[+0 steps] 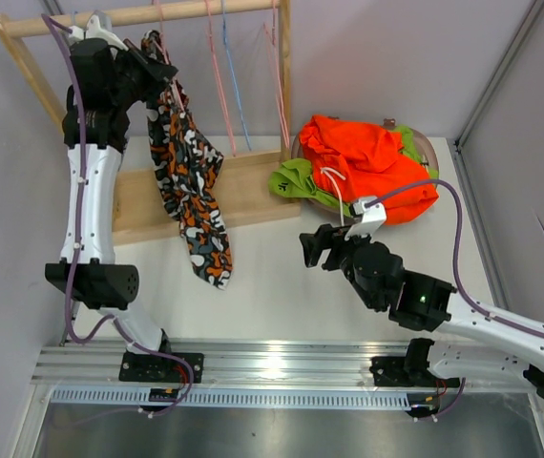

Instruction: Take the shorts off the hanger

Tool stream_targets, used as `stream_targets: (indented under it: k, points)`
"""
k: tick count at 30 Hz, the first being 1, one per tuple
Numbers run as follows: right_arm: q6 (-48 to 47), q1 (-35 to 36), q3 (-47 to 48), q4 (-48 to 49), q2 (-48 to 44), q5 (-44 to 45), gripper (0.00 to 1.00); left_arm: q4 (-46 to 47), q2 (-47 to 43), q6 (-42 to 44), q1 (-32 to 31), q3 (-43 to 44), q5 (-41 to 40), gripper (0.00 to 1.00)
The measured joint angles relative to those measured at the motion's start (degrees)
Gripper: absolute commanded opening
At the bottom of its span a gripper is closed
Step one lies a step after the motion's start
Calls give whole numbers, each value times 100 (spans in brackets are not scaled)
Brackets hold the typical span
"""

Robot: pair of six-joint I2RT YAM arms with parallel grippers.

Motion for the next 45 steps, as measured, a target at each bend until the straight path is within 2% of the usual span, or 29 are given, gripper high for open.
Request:
stream_targets:
  k: [6, 11, 19, 24, 29, 30, 32, 33, 34, 36, 37, 41, 45]
  points:
    - [-181, -20, 136, 136, 227, -188, 78, -507, 44, 20, -48, 879, 170, 0]
    - [-529, 26, 914, 426, 780, -629, 80, -577, -273, -37, -46, 957, 319, 0]
    - [-1351, 761, 3067, 1115, 2253, -966, 85, -501, -1266, -179, -48, 72, 426, 0]
    - [-1628, 848, 4017, 1423, 3202, -1088, 87, -372, -1606, -315, -48, -356, 522, 0]
    - [-1631, 761, 4487, 1480, 4030, -1213, 86, -310, -1722, -459, -46, -505, 658, 0]
    - [-1622, 741, 4511, 1480, 4157, -1231, 83, -289, -1738, -496, -48, -516, 704, 0]
    - [-1591, 697, 4586, 1484, 4398, -1268, 61, -236, -1794, -595, -48, -570, 761, 0]
    - [-1552, 675, 4605, 1491, 4500, -1290, 38, -216, -1847, -643, -46, -632, 796, 0]
    - [-1545, 656, 4621, 1497, 4592, -1305, 29, -210, -1888, -682, -46, -673, 828, 0]
    - [-1467, 632, 4623, 1504, 4734, -1325, 3, -210, -1943, -743, -46, -702, 881, 0]
    - [-1438, 625, 4623, 1506, 4774, -1327, 0, -210, -1963, -752, -46, -708, 905, 0]
    - [-1329, 695, 4465, 1611, 4734, -1231, 0, -216, -1996, -732, -46, -708, 920, 0]
    - [-1235, 1097, 3547, 1700, 4098, -841, 0, -461, -1906, -592, -35, -516, 955, 0]
